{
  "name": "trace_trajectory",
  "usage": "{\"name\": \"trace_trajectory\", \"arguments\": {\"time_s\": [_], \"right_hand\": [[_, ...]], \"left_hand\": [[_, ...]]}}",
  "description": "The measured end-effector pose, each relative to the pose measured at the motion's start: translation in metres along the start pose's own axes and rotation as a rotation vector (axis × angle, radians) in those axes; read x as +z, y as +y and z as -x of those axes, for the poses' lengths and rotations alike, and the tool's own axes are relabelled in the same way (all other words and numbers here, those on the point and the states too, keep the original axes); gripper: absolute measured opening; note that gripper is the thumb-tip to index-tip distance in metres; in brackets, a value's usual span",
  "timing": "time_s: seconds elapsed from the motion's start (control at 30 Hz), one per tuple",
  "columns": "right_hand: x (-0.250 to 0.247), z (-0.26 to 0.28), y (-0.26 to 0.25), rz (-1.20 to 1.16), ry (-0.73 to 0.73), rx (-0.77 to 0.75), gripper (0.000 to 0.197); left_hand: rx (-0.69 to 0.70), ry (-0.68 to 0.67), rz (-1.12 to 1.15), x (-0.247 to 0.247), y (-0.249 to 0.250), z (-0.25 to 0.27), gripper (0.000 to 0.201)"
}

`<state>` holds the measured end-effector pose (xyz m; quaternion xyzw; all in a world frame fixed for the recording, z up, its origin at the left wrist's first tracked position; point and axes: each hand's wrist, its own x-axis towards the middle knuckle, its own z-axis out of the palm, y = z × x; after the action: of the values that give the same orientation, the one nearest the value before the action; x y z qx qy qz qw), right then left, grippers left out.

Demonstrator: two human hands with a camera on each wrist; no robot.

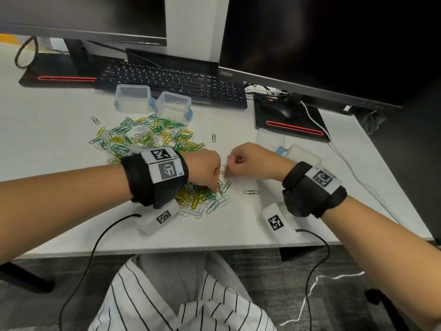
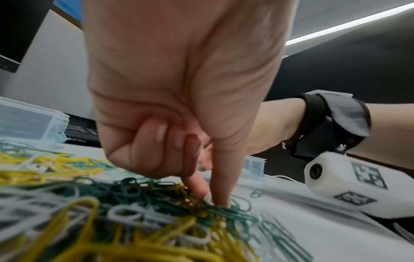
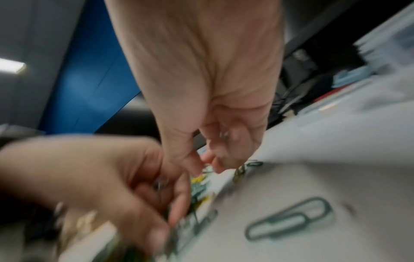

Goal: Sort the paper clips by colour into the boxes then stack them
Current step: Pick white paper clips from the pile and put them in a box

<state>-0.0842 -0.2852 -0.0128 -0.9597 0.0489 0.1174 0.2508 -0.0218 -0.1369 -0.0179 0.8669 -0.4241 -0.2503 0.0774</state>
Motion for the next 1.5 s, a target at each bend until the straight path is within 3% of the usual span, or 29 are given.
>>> {"name": "trace_trajectory", "arguments": {"time_s": [0.2, 0.33, 0.43, 0.5, 0.6, 0.7, 0.83, 0.93, 1.0, 1.13, 1.23, 1.3, 1.4, 1.43, 1.5], "right_hand": [[-0.011, 0.01, 0.016, -1.098, -0.104, 0.088, 0.009], [-0.011, 0.015, 0.025, -1.449, -0.251, 0.104, 0.028], [-0.013, 0.015, 0.027, -1.633, -0.337, 0.158, 0.03], [-0.013, 0.017, 0.024, -1.52, -0.339, 0.183, 0.022], [-0.006, 0.026, 0.013, -0.812, -0.229, 0.089, 0.014], [0.004, 0.033, 0.0, -0.185, -0.184, -0.123, 0.011], [0.017, 0.035, -0.013, 0.115, -0.181, -0.17, 0.026], [0.025, 0.033, -0.018, 0.2, -0.217, -0.187, 0.018], [0.025, 0.03, -0.02, 0.256, -0.272, -0.191, 0.014], [0.02, 0.026, -0.016, 0.337, -0.365, -0.191, 0.019], [0.023, 0.026, -0.008, 0.325, -0.299, -0.211, 0.015], [0.026, 0.026, -0.001, 0.304, -0.212, -0.21, 0.011], [0.017, 0.024, 0.009, 0.191, -0.118, -0.218, 0.008], [0.011, 0.024, 0.013, 0.064, -0.094, -0.192, 0.008], [-0.001, 0.026, 0.017, -0.432, -0.108, -0.093, 0.011]], "left_hand": [[0.019, 0.007, 0.037, -0.008, -0.006, 0.001, 0.023], [0.052, 0.046, 0.12, -0.017, -0.012, 0.004, 0.026], [0.058, 0.131, 0.303, -0.019, -0.017, 0.007, 0.015], [0.039, 0.13, 0.453, -0.019, -0.019, 0.008, 0.015], [0.009, 0.097, 0.508, -0.019, -0.02, 0.009, 0.013], [0.027, 0.087, 0.369, -0.024, -0.015, 0.011, 0.008], [0.064, 0.021, 0.034, -0.036, -0.005, 0.013, 0.019], [0.046, -0.008, -0.17, -0.041, 0.002, 0.01, 0.03], [0.055, -0.028, -0.211, -0.046, 0.004, 0.008, 0.026], [0.061, -0.073, -0.199, -0.054, 0.003, 0.005, 0.01], [0.039, -0.09, -0.12, -0.053, -0.004, 0.006, 0.005], [0.009, -0.063, 0.02, -0.049, -0.011, 0.005, 0.002], [-0.03, -0.07, 0.539, -0.041, -0.022, 0.001, 0.006], [-0.052, -0.068, 0.726, -0.039, -0.024, -0.001, 0.011], [-0.114, -0.054, 1.047, -0.037, -0.028, -0.006, 0.018]]}}
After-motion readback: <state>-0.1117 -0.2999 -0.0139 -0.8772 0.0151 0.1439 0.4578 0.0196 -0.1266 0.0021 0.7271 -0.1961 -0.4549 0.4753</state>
